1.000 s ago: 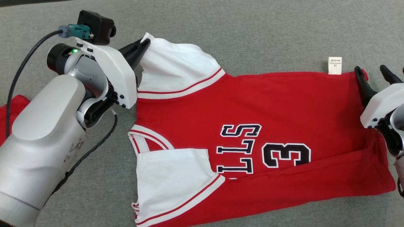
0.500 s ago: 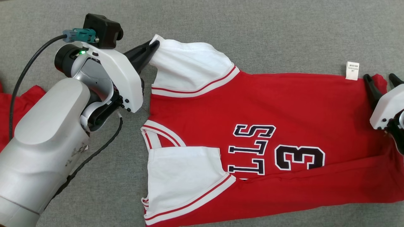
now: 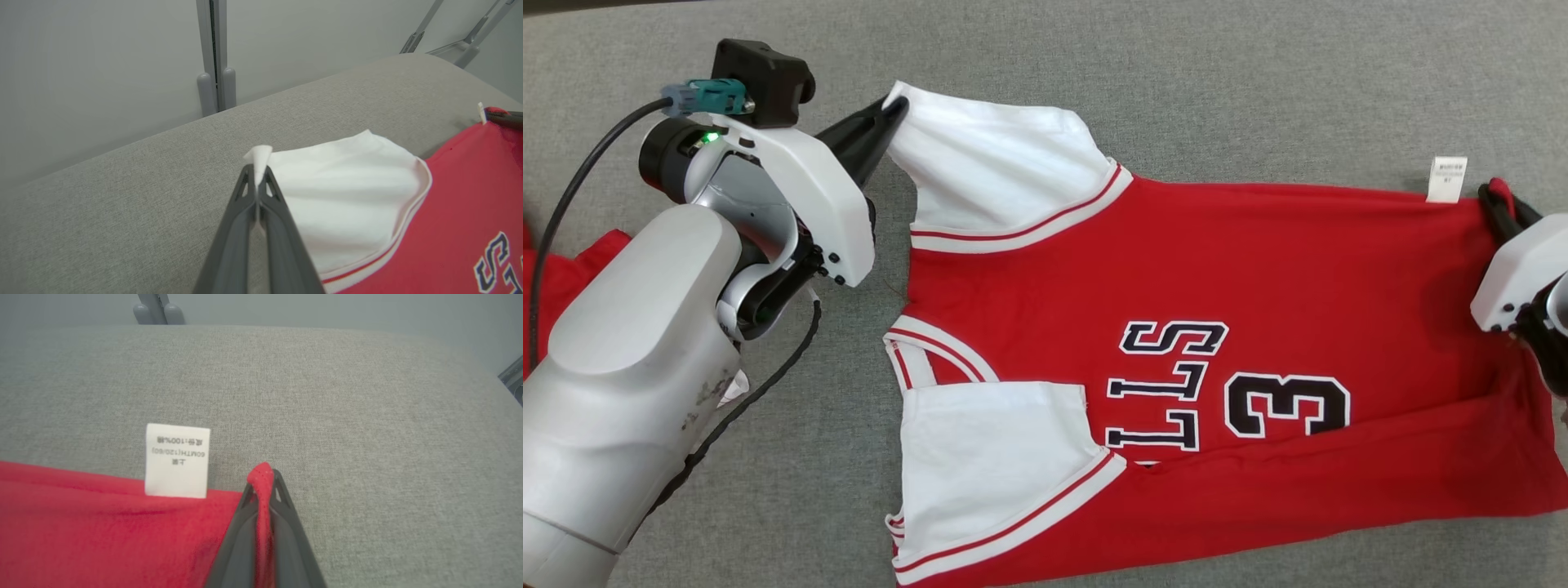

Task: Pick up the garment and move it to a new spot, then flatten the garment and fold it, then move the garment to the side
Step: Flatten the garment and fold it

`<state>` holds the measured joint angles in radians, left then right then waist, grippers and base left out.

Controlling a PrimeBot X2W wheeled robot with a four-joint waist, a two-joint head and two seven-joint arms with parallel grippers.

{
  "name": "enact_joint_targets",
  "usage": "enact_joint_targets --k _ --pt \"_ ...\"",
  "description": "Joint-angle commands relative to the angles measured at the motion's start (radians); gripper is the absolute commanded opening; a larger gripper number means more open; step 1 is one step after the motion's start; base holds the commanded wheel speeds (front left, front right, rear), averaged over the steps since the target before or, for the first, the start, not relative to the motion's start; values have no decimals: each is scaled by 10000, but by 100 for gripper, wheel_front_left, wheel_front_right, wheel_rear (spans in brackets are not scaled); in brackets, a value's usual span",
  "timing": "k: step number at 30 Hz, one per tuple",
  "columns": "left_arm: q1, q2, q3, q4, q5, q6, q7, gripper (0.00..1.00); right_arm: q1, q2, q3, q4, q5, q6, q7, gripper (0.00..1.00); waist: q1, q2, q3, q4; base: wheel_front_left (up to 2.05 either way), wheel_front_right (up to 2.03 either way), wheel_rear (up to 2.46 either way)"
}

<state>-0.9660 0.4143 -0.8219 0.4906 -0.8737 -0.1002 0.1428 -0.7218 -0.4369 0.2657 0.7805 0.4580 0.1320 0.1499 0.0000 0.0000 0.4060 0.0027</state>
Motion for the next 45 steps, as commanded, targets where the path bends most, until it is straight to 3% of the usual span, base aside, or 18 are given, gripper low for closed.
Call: enact_joint_targets --k 1,15,23,29,38,45 --pt "-48 54 116 107 66 114 -168 0 -252 -95 -48 35 -48 -24 -210 0 0 0 -15 -12 0 0 0" --pt "-1383 -469 249 1357 743 368 -1373 0 -1836 -34 -394 992 -1137 -24 -1533 0 0 0 520 7 0 0 0" --pt "-2173 -1043 118 2601 933 94 -2010 0 -2745 218 -279 1702 -1906 -24 -2571 0 0 0 805 54 0 0 0" --pt "-1817 -1102 -200 3015 875 -166 -2381 0 -2362 286 -377 2234 -1850 -24 -3417 0 0 0 449 130 0 0 0" --pt "-732 -616 -768 2128 485 -300 -2463 0 -1113 177 141 1773 -923 -24 -4019 0 0 0 -493 187 0 0 0" --pt "860 541 -1277 -78 -29 -282 -1786 0 349 -395 876 979 70 -24 -3944 0 0 0 -1301 360 0 0 0"
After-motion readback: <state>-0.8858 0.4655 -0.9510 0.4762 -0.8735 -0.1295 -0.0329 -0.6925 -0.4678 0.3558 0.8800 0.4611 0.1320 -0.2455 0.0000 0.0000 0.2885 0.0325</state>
